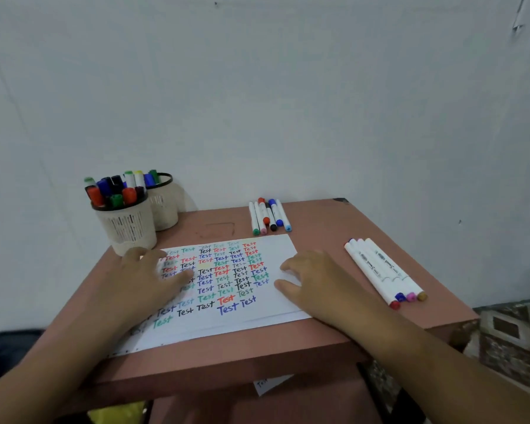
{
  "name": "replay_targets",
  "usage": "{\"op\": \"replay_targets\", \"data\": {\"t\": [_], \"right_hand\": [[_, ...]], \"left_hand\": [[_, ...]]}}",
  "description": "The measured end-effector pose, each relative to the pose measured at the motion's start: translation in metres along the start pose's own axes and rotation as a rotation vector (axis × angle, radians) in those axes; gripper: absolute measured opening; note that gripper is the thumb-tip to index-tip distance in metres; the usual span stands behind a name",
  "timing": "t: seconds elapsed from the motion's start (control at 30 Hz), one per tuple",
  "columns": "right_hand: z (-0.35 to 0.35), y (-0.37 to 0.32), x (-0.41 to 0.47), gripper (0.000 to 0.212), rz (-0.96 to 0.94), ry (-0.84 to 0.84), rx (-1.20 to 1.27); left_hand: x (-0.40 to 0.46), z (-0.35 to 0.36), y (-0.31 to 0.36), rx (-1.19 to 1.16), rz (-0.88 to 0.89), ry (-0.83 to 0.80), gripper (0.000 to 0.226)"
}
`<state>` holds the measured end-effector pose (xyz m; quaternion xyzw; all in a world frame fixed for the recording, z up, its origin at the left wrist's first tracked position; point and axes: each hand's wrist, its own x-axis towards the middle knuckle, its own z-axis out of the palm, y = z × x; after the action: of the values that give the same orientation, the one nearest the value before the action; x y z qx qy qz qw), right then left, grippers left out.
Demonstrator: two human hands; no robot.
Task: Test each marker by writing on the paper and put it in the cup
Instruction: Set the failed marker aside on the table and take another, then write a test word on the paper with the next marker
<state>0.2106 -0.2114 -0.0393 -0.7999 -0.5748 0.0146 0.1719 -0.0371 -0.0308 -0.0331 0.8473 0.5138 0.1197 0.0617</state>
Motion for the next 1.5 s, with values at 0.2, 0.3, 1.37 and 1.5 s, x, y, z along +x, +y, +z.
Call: {"op": "replay_targets", "data": {"t": [0.2, 0.3, 1.37, 1.5], "right_hand": [[0.004, -0.011, 0.009, 0.042, -0.040, -0.016, -0.036], [0.000, -0.013, 0.020, 0.038, 0.000, -0.019, -0.011], [0.002, -0.029, 0.138, 0.034, 0.142, 0.555, -0.027], [-0.003, -0.060, 0.095, 0.020, -0.052, 0.581, 0.287]], "left_hand": [[0.006, 0.004, -0.013, -0.051, 0.024, 0.032, 0.076], [0.011, 0.005, -0.015, -0.066, 0.025, 0.040, 0.071], [0.022, 0.012, -0.030, -0.207, 0.392, 0.222, 0.065], [0.017, 0.012, -0.029, -0.307, 0.465, 0.298, 0.057]]}}
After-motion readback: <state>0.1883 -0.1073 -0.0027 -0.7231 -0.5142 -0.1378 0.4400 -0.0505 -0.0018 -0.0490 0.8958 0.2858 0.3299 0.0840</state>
